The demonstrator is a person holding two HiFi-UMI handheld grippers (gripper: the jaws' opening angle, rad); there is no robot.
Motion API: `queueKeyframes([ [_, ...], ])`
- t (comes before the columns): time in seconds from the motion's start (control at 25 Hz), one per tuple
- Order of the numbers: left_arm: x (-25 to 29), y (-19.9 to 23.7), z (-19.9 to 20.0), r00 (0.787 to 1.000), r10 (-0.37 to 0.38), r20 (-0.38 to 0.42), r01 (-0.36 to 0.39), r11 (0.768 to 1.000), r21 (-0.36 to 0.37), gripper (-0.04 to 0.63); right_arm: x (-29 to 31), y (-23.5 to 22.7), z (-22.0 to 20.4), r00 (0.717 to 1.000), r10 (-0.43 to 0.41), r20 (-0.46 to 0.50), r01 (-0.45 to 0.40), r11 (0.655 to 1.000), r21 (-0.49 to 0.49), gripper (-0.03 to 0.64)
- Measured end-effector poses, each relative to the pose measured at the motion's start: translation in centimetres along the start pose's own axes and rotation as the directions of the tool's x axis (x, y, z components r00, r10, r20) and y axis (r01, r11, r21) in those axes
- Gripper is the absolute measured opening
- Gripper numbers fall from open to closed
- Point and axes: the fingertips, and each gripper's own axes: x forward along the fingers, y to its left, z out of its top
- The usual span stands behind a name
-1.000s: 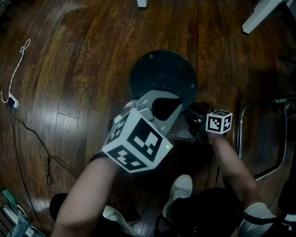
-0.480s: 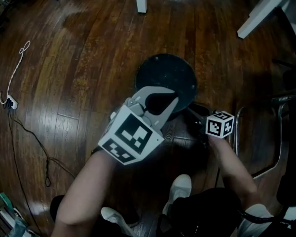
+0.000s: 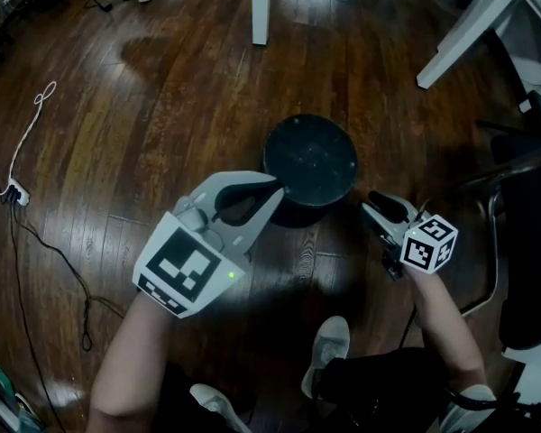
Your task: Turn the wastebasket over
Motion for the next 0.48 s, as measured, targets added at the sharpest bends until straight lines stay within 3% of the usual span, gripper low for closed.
queueKeyframes([
  [0.2,-4.4,0.4,1.2,0.995,0.018,0.095,-0.013,0.998,-0.055,-0.001,-5.4,5.4,5.5,1.000,-0.009,0.011,0.010,0.987,-0.160,0.161],
  [0.32,-6.4,0.4,1.4,0.995,0.019,0.096,-0.009,0.995,-0.103,0.000,-9.0,9.6,8.9,1.000,-0.006,0.010,0.008,0.965,-0.261,0.161],
  [0.48,-8.0,-0.9,2.2,0.994,-0.011,0.113,0.024,0.993,-0.113,0.002,-12.9,15.3,12.1,1.000,-0.008,0.008,0.010,0.940,-0.340,0.161],
])
